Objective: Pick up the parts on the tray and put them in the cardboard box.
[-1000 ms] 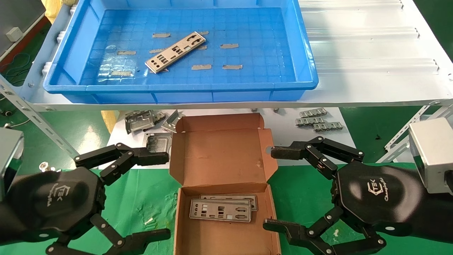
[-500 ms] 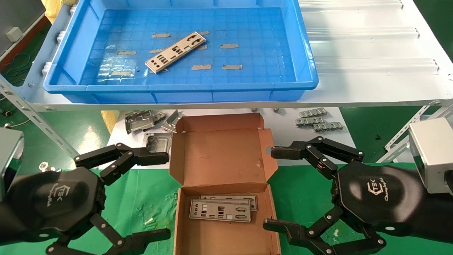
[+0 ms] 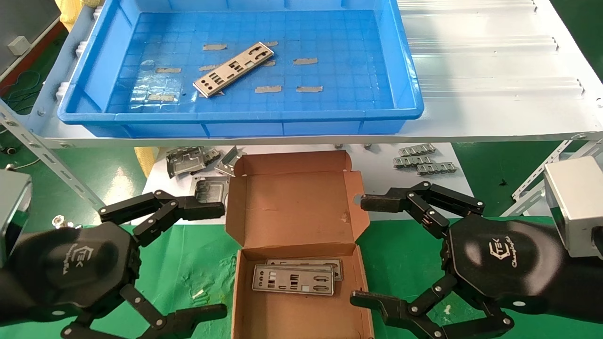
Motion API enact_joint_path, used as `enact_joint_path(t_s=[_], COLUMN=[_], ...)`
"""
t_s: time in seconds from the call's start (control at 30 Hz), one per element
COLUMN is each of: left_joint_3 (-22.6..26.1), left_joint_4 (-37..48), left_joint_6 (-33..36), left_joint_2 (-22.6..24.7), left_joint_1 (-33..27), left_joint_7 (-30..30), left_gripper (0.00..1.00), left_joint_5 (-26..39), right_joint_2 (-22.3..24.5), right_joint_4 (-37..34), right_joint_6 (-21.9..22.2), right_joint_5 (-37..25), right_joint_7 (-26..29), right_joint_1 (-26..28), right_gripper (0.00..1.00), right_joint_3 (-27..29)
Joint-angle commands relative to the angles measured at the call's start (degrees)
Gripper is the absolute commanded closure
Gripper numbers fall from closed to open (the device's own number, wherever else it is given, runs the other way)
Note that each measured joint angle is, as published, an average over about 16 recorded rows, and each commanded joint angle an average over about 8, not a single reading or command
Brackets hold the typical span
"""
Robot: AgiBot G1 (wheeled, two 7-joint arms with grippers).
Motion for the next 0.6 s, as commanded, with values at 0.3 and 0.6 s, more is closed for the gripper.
enact_joint_path(t_s=[0.3, 0.6], left_joint_3=[0.0, 0.0], left_joint_4=[0.0, 0.0], left_joint_6=[0.0, 0.0], left_joint_2=[0.0, 0.0], left_joint_1=[0.0, 0.0], left_joint_7=[0.0, 0.0], left_gripper=[0.00, 0.00], left_joint_5=[0.0, 0.0], right_joint_2=[0.0, 0.0], right_joint_4=[0.0, 0.0], right_joint_6=[0.0, 0.0], right_joint_5=[0.0, 0.0], right_joint_7=[0.0, 0.0], right_joint_1=[0.0, 0.0], right_gripper=[0.00, 0.00], right_joint_3=[0.0, 0.0])
